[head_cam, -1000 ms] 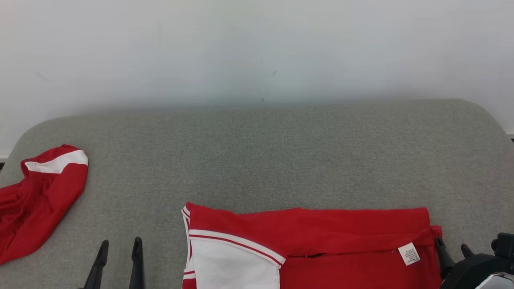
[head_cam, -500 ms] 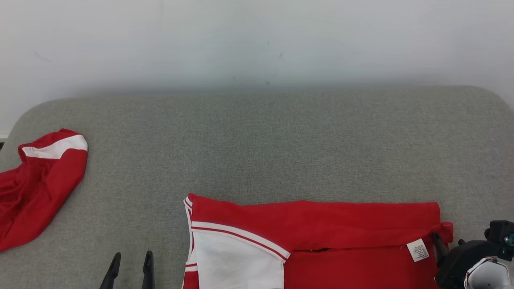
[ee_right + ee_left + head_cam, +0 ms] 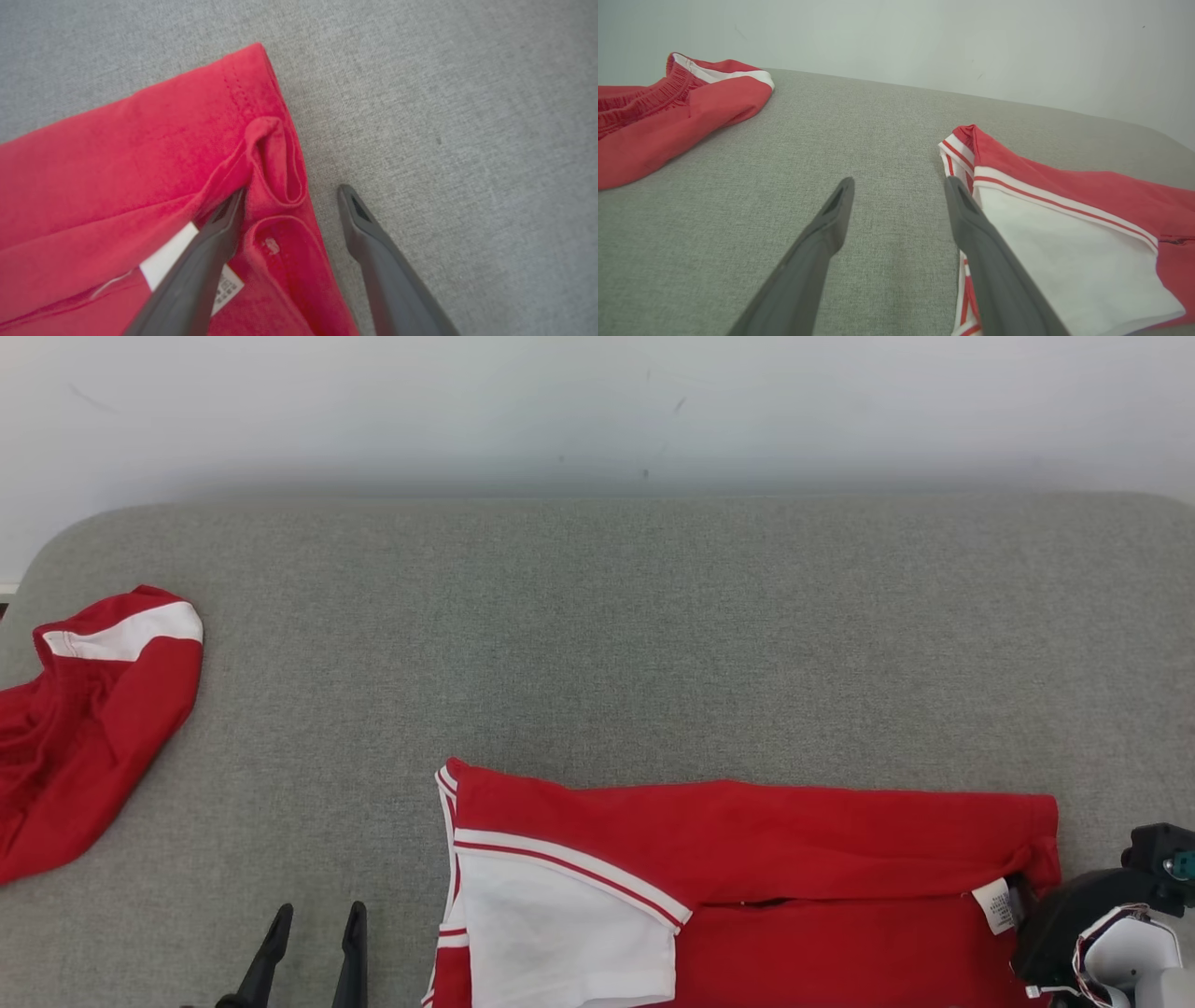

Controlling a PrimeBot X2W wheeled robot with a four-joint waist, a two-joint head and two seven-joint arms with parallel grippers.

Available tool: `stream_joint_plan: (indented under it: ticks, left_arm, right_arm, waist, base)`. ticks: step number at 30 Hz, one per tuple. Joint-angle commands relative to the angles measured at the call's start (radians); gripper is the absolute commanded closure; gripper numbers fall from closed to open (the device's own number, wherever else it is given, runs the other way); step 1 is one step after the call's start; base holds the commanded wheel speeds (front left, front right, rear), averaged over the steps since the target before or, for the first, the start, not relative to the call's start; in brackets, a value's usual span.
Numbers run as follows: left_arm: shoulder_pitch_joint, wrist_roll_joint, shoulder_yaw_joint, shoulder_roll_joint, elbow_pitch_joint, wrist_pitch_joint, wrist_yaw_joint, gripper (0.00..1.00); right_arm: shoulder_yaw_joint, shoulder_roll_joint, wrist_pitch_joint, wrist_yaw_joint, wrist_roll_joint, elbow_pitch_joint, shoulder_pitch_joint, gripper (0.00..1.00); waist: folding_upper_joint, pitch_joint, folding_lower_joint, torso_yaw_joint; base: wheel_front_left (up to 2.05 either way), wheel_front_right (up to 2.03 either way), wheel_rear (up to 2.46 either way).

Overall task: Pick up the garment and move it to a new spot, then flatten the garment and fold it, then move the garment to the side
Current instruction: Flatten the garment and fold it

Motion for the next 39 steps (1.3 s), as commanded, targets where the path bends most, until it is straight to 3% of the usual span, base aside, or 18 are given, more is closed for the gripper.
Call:
stream_joint_plan:
  ticks: [1, 3, 5, 6, 7, 9, 10, 17, 32, 39]
  left_arm:
    - [-0.011, -0.012, 0.001, 0.005, 0.003, -0.001, -0.002, 0.00]
    - [-0.013, -0.015, 0.002, 0.007, 0.006, -0.002, -0.001, 0.00]
    - [-0.015, -0.019, 0.004, 0.009, 0.009, -0.003, 0.000, 0.00]
    - [-0.016, -0.018, 0.005, 0.009, 0.011, -0.004, 0.001, 0.00]
    - [-0.016, -0.017, 0.005, 0.010, 0.013, -0.004, 0.002, 0.00]
    - [-0.017, -0.020, 0.005, 0.010, 0.016, -0.005, 0.003, 0.00]
    - [-0.018, -0.020, 0.005, 0.010, 0.018, -0.005, 0.004, 0.00]
    - [-0.016, -0.024, 0.002, 0.012, 0.027, -0.009, 0.005, 0.00]
    - [0.008, -0.039, 0.006, 0.009, 0.031, -0.014, 0.007, 0.00]
    - [0.005, -0.042, 0.003, 0.003, 0.037, -0.016, 0.007, 0.00]
  right_arm:
    - [0.016, 0.020, 0.029, -0.002, -0.008, 0.036, 0.011, 0.00]
    - [0.028, 0.028, 0.054, 0.000, -0.004, 0.047, 0.015, 0.00]
    - [0.044, 0.036, 0.077, 0.002, 0.008, 0.052, 0.018, 0.21]
    - [0.050, 0.038, 0.083, 0.003, 0.012, 0.051, 0.020, 0.52]
    - [0.055, 0.038, 0.091, 0.003, 0.015, 0.050, 0.021, 0.64]
    - [0.065, 0.038, 0.101, 0.003, 0.015, 0.046, 0.021, 0.97]
    - [0.069, 0.037, 0.102, 0.002, 0.015, 0.043, 0.020, 1.00]
    - [0.045, 0.013, 0.065, 0.000, 0.006, 0.015, 0.002, 1.00]
    - [-0.287, -0.014, -0.020, -0.003, -0.093, -0.090, -0.031, 1.00]
    - [-0.328, -0.018, -0.061, -0.003, -0.138, -0.157, -0.043, 1.00]
  waist:
    - [0.0000, 0.004, 0.0000, 0.003]
    - [0.0000, 0.005, 0.0000, 0.003]
    - [0.0000, 0.004, 0.0000, 0.003]
    - [0.0000, 0.003, 0.0000, 0.003]
    - [0.0000, 0.002, 0.0000, 0.002]
    - [0.0000, -0.001, 0.0000, 0.002]
    - [0.0000, -0.003, 0.0000, 0.002]
    - [0.0000, -0.019, 0.0000, 0.003]
    - [0.0000, -0.043, 0.0000, -0.026]
    - [0.0000, -0.061, 0.0000, -0.037]
  base:
    - [0.00, 0.00, 0.00]
    - [0.00, 0.00, 0.00]
    - [0.00, 0.00, 0.00]
    - [0.00, 0.00, 0.00]
    - [0.00, 0.00, 0.00]
    - [0.00, 0.00, 0.00]
    - [0.00, 0.00, 0.00]
    - [0.00, 0.00, 0.00]
    - [0.00, 0.00, 0.00]
    - [0.00, 0.00, 0.00]
